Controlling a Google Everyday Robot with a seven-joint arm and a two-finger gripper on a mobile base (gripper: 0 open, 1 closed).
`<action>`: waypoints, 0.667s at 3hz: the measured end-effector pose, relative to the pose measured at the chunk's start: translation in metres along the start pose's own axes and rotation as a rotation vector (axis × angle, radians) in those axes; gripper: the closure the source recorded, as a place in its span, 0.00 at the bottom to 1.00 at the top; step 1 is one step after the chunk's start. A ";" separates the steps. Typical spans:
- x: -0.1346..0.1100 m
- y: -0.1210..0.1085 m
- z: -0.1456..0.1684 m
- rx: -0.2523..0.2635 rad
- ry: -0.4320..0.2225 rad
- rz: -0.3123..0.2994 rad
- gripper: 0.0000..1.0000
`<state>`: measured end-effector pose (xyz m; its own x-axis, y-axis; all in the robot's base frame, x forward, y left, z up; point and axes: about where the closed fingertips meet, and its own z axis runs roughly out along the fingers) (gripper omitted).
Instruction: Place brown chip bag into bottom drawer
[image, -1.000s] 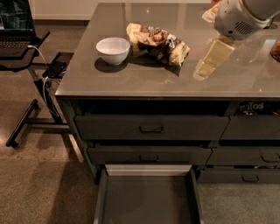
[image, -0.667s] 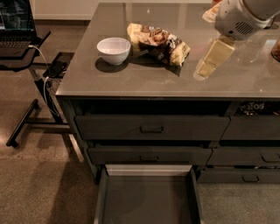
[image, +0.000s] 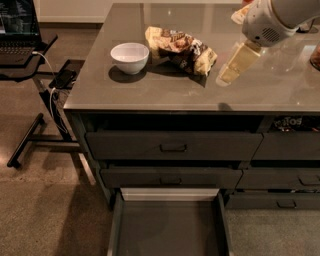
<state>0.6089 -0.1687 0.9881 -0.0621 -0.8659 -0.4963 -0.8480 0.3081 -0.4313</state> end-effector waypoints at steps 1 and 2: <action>0.005 -0.030 0.022 0.054 -0.048 0.002 0.00; 0.009 -0.053 0.046 0.083 -0.080 0.010 0.00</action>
Offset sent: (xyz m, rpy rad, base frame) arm 0.1075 -0.0126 -0.0251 0.1051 -0.1360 -0.0306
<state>0.6776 -0.1753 0.9722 -0.0255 -0.8293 -0.5582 -0.8007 0.3513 -0.4853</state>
